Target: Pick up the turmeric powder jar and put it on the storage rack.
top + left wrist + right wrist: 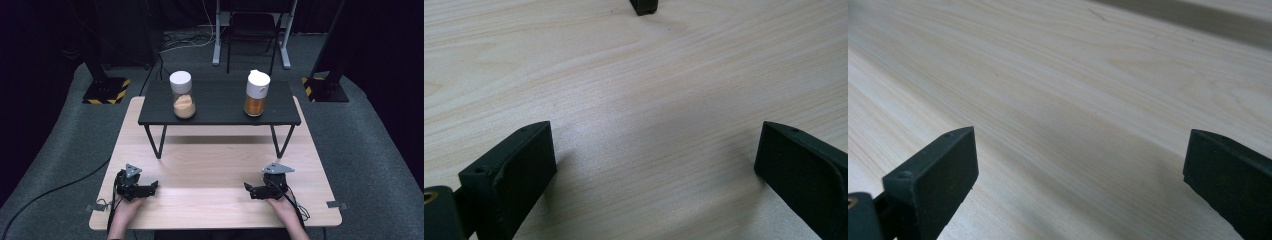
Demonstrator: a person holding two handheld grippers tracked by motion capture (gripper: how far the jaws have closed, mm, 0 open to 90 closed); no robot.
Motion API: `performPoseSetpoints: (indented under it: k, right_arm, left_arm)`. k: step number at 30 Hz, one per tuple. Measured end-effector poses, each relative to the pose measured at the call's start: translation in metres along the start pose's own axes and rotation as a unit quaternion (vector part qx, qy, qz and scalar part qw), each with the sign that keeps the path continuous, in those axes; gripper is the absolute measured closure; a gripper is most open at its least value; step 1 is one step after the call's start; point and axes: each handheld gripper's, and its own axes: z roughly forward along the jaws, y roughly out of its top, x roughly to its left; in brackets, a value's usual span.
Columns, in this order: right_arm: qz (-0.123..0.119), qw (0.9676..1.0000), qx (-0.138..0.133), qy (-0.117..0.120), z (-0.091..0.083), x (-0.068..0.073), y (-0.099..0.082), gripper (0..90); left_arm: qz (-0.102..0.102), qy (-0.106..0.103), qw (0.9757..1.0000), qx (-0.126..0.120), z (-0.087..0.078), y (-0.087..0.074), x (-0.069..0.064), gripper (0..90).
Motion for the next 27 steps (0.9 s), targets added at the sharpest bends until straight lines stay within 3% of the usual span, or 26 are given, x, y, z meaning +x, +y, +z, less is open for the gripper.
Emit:
performPoseSetpoints:
  k: [27]
  right_arm:
    - [-0.016, 0.999, 0.042, 0.001, 0.017, 0.008, -0.001, 0.2]
  left_arm:
    - [0.0, 0.0, 1.0, 0.0, 0.0, 0.0, 0.0, 2.6]
